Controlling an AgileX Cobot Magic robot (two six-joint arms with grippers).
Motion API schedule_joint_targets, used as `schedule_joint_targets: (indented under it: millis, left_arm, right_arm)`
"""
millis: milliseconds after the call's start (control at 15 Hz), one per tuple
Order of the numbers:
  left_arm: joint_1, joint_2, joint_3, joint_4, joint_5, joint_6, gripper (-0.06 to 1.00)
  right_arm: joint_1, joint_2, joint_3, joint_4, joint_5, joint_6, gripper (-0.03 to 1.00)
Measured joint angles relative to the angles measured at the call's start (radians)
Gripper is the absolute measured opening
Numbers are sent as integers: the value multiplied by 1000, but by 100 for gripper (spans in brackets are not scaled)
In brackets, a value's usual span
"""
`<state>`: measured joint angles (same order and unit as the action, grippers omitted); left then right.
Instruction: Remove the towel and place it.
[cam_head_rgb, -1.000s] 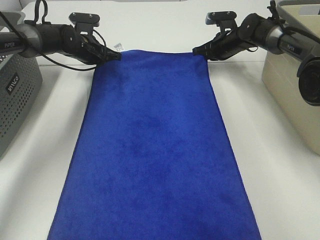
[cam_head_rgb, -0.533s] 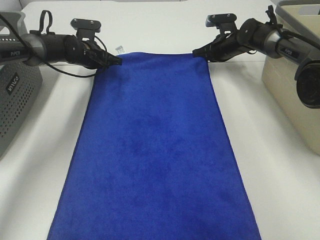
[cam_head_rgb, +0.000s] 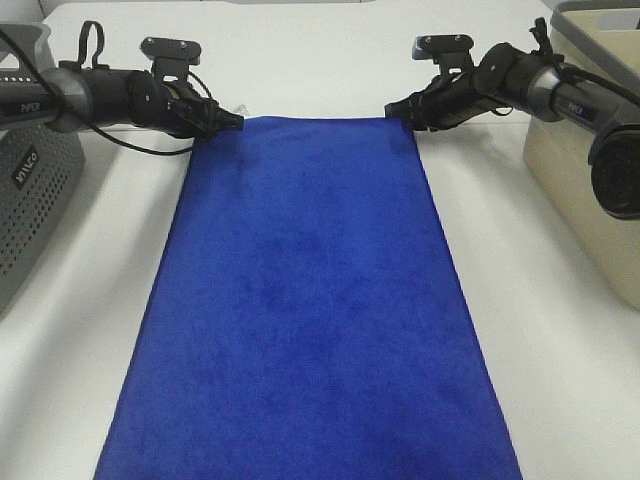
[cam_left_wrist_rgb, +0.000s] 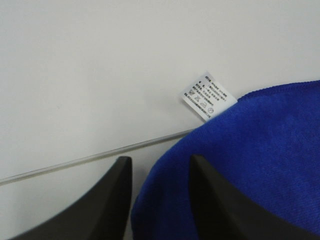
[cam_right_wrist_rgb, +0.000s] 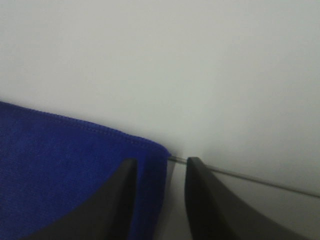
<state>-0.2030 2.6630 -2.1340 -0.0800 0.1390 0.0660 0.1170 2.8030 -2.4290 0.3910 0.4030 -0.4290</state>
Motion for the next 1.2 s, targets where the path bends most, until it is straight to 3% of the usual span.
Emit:
schedule_joint_targets:
  millis: [200, 467, 600, 733, 800, 867, 933, 1000, 1067, 1200]
  left_arm:
    - [0, 0, 0, 0, -4, -1, 59]
    - [0, -32, 0, 0, 10, -1, 62]
    - [0, -87, 0, 0, 83, -1, 62]
    - [0, -141, 0, 0, 188, -1, 62]
    - [0, -203, 0, 0, 327, -2, 62]
    - [0, -226, 0, 0, 382, -2, 62]
    - [0, -287, 0, 0, 521, -10, 62]
    - [0, -310, 0, 0, 570, -11, 62]
    - [0, -399, 0, 8, 746, -34, 62]
    - [0, -472, 0, 50, 895, -90, 62]
  right_arm:
    - [0, 0, 0, 7, 29, 0, 62]
    - [0, -52, 0, 4, 120, 0, 66]
    - [0, -115, 0, 4, 204, 0, 66]
    - [0, -168, 0, 4, 291, 6, 66]
    - [0, -198, 0, 4, 355, 20, 66]
    - [0, -228, 0, 4, 429, 34, 66]
    - [0, -280, 0, 3, 572, 75, 66]
    - [0, -294, 0, 3, 611, 84, 66]
    - [0, -364, 0, -2, 772, 132, 66]
    - [0, -431, 0, -49, 806, 212, 66]
